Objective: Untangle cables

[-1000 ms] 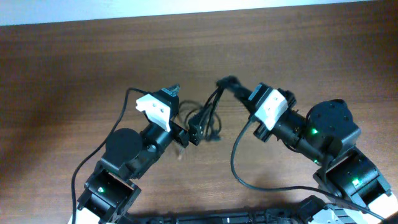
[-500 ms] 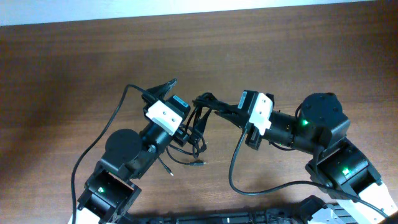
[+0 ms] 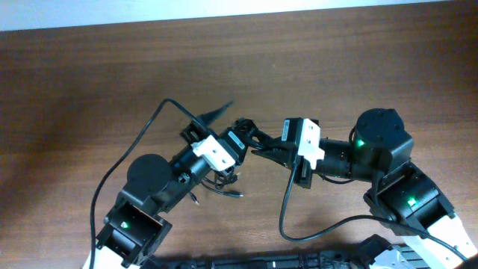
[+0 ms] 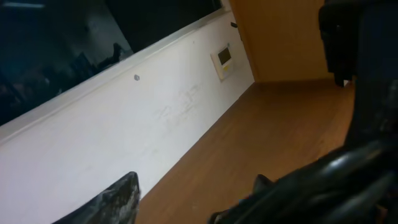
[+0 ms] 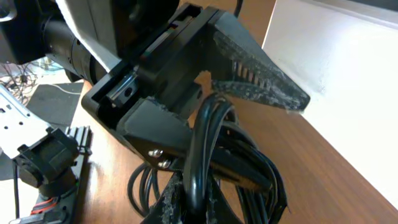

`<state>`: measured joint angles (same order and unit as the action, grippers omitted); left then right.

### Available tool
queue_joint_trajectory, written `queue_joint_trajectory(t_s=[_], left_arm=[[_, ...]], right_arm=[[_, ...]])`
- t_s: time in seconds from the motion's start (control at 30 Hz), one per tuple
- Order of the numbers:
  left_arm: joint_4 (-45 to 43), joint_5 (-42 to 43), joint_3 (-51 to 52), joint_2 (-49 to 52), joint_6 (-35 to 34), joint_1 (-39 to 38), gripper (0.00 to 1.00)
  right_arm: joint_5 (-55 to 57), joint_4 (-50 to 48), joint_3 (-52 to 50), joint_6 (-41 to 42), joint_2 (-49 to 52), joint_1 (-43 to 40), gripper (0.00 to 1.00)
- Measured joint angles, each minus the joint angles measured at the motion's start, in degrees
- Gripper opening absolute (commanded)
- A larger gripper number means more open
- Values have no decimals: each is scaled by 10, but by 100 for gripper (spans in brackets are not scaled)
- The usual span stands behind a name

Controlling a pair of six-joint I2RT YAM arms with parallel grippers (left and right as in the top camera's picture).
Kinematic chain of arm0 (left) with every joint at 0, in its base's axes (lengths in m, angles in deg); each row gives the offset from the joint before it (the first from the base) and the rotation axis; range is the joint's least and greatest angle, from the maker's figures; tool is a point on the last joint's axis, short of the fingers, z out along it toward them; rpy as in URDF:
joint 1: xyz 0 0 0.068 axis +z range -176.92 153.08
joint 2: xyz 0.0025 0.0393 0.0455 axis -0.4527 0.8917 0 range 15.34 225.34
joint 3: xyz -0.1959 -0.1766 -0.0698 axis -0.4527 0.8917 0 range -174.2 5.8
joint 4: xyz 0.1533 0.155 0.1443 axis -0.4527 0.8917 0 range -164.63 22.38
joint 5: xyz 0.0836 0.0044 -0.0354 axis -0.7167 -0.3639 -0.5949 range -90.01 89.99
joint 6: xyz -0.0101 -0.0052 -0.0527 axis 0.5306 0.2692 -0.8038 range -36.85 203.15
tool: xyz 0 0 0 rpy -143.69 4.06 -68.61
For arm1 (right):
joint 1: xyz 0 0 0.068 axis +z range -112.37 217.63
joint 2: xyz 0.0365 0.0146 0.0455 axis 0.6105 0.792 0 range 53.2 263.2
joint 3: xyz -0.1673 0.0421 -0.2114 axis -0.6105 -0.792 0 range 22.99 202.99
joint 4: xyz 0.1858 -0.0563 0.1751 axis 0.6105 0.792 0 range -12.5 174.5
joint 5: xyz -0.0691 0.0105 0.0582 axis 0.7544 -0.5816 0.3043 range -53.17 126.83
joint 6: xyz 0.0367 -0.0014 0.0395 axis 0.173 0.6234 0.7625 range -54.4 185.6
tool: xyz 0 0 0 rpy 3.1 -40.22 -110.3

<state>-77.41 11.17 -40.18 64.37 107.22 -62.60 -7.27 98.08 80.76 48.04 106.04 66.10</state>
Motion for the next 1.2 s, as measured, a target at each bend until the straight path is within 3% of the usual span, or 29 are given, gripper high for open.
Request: queue_joint_trajectory(t_s=[0.03,0.1,0.17,0.3,0.33,0.43,0.47,0.6,0.77,0.83,0.9,1.0,1.07,1.2], left_arm=[[0,5,0,1,5,0,22],[2,10,0,1,7,-2,8],[4,10,0,2,15,-3,0],[4,10,0,2,14,-3,0],[4,9,0,2,14,-3,0],[2,-16,0,3,-3,-2,0],[2,-47,0,3,-32,-2,0],[17,-184,0,3,-160,-1,0],[23,-278,0,3,-318,-1,0],[23,-286,0,3,-406,-1,0],[24,-290,0,3,-540,-1,0],[25,-276,0,3,-659,-1,0],[24,-255,0,3,-715,-1,0],[2,-190,0,3,-756,-1,0]], right_arm=[[0,0,0,2,0,0,4],[1,-2,1,8,0,0,4],[8,-3,4,9,0,0,4],[14,-2,4,9,0,0,4],[17,-2,4,9,0,0,15],[45,14,5,13,0,0,87],[56,13,5,17,0,0,97],[107,13,5,19,0,0,98],[197,13,5,63,0,0,98],[230,9,5,91,0,0,98],[242,-8,5,115,0,0,98],[215,-51,5,126,0,0,98],[203,-61,5,129,0,0,98],[200,-65,5,130,0,0,98]])
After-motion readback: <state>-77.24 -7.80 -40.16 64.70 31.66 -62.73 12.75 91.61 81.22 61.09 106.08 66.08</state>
